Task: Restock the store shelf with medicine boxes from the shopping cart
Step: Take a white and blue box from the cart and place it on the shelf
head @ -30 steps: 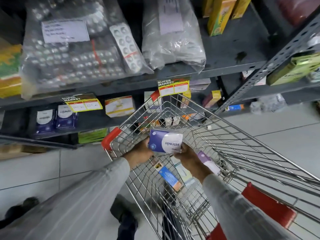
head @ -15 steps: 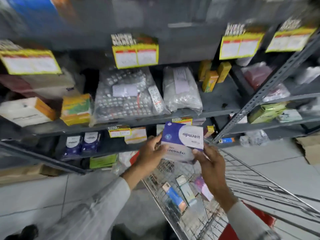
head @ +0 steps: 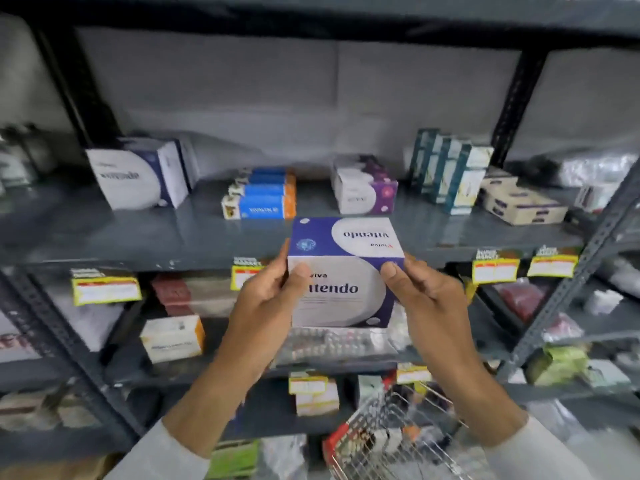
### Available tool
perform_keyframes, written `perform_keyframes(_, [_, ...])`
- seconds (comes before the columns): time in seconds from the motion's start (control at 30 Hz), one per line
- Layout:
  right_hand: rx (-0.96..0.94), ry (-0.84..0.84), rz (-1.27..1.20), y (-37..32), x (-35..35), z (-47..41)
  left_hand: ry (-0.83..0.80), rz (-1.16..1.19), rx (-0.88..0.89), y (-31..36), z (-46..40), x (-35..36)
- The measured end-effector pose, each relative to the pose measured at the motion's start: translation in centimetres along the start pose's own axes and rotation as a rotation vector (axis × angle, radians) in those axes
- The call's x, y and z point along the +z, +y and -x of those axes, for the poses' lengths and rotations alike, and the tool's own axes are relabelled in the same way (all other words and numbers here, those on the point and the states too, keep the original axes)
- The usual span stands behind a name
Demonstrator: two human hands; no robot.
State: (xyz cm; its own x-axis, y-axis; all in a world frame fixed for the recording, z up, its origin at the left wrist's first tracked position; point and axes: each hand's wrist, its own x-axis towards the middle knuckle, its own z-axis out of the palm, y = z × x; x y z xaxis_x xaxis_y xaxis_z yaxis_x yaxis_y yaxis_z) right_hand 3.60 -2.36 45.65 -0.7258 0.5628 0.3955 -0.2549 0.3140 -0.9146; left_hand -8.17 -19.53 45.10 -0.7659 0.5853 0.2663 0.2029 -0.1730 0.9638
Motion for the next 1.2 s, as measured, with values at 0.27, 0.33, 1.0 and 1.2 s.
perform_keyframes(0.27, [-0.039, -0.256, -0.055, -6.5, 16.3, -6.5, 0.234, 0.074, 0.022, 6.9, -1.0, -14.6])
perform_keyframes(0.33, [0.009, -0.310, -0.070, -7.3, 20.6, -8.1, 0.291, 0.054, 0.020, 7.6, -1.5, -18.1])
perform_keyframes(1.0, [0.280, -0.465, -0.262, -2.3, 35.6, -15.5, 0.536, -0.035, -0.056, 3.5, -9.2, -29.3])
perform_keyframes(1.2, [0.045, -0.249, -0.271, 1.4, 27.1, -11.4, 0.941, -0.155, 0.191, 1.2, -5.7, -23.5])
